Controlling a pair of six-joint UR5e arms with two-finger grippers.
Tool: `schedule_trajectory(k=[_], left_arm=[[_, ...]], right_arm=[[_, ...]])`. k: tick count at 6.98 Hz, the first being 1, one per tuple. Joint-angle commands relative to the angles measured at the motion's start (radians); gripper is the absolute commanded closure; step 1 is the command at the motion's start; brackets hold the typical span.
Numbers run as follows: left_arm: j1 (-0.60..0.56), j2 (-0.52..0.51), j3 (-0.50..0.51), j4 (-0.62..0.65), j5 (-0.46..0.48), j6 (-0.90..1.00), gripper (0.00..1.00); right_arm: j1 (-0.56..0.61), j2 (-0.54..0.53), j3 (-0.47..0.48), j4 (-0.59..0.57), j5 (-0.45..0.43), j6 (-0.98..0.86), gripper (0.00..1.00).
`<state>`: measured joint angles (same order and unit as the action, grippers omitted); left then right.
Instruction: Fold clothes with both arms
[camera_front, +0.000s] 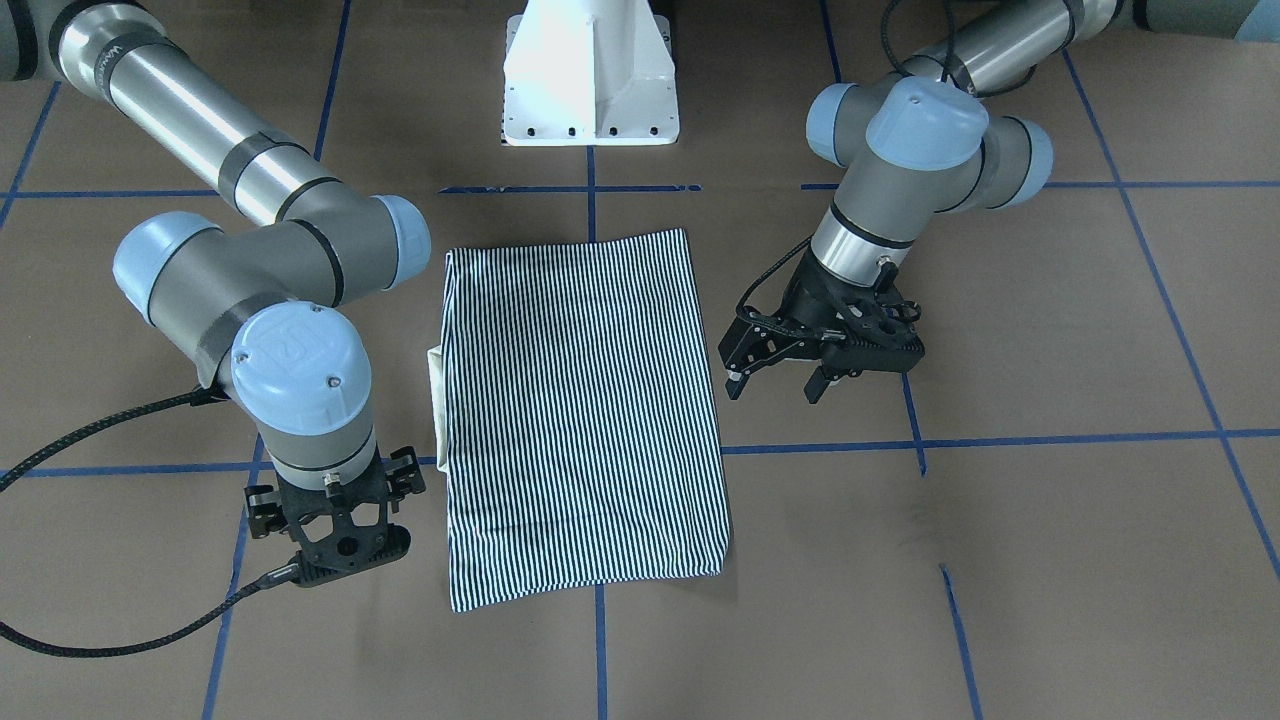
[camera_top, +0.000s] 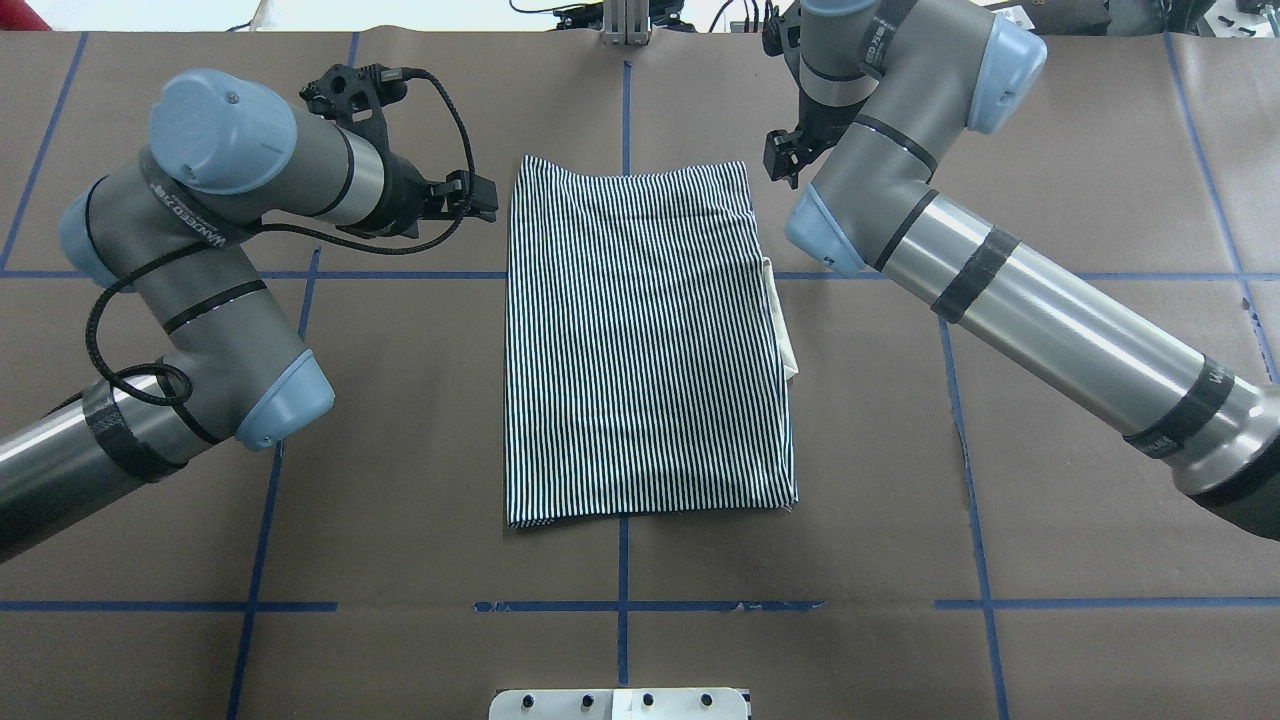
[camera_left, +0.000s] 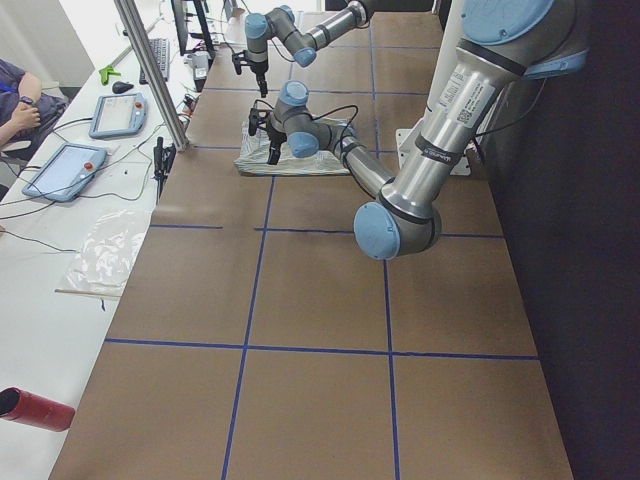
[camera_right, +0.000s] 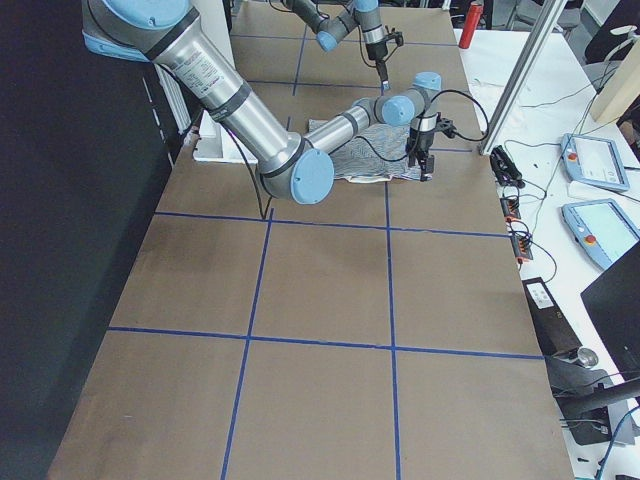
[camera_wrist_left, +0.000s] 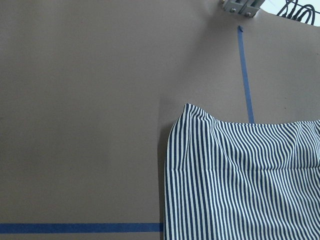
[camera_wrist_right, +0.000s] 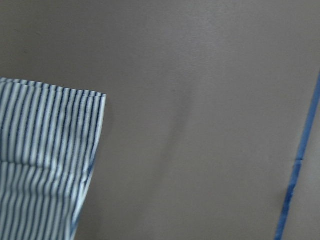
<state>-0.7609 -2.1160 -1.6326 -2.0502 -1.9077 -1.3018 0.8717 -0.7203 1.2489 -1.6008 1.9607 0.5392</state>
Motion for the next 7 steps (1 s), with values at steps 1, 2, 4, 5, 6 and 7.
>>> schedule_trajectory(k=[1,2,4,5,6,7], left_arm=[[0.023,0.019,-0.062,0.048,-0.121,-0.290,0.00],[0.081,0.027,-0.138,0.080,-0.114,-0.439,0.00],[0.264,0.021,-0.264,0.310,0.044,-0.670,0.00],[0.358,0.018,-0.270,0.358,0.127,-0.788,0.00],[0.436,0.013,-0.257,0.408,0.200,-0.841,0.01],[0.439,0.019,-0.244,0.430,0.231,-0.843,0.01]], right_arm=[[-0.016,-0.123,0.229,0.009,0.147,0.160,0.00],[-0.052,-0.205,0.342,0.013,0.152,0.264,0.00],[-0.091,-0.296,0.489,0.018,0.152,0.391,0.00],[-0.097,-0.319,0.524,0.018,0.152,0.406,0.00],[-0.100,-0.321,0.523,0.018,0.150,0.407,0.00],[-0.102,-0.320,0.523,0.019,0.150,0.409,0.00]])
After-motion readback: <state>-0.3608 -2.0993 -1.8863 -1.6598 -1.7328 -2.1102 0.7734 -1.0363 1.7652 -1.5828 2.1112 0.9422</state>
